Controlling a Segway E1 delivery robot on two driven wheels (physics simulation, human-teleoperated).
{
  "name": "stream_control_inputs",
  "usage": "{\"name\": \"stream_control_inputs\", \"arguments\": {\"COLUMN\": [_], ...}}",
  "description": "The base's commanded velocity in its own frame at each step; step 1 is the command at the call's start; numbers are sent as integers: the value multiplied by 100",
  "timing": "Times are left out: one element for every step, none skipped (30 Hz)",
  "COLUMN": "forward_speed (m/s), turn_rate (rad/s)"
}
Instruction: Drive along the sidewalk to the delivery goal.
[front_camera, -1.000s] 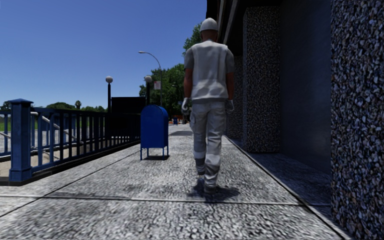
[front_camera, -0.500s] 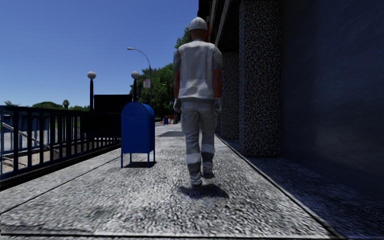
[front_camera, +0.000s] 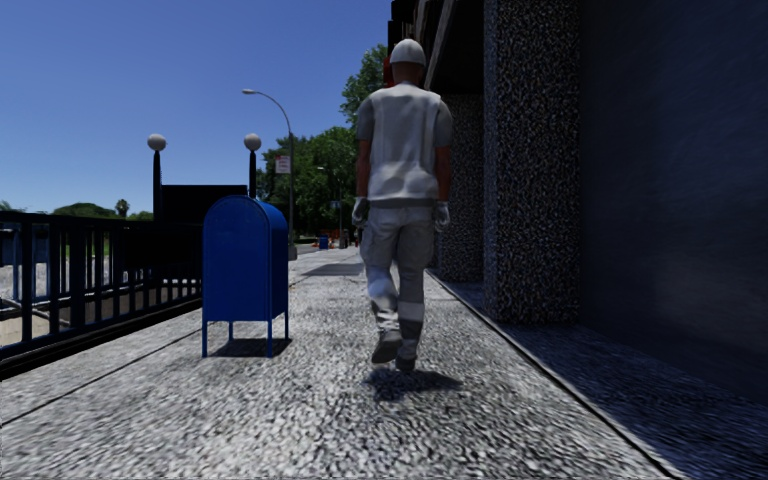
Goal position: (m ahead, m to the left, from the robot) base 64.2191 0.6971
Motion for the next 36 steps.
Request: {"name": "stream_control_inputs", "arguments": {"forward_speed": [110,110,110,110,110,110,109,101,88,88,78,76,76,76,75,75,75,75,75,75,75,75,75,75,75,75,77,78,78,79,82,88,88,91,91,91], "turn_rate": [0,0,0,0,0,0,0,0,0,0,0,0,0,0,0,0,0,0,0,0,0,0,0,0,0,0,0,0,0,0,0,0,0,0,0,0]}}
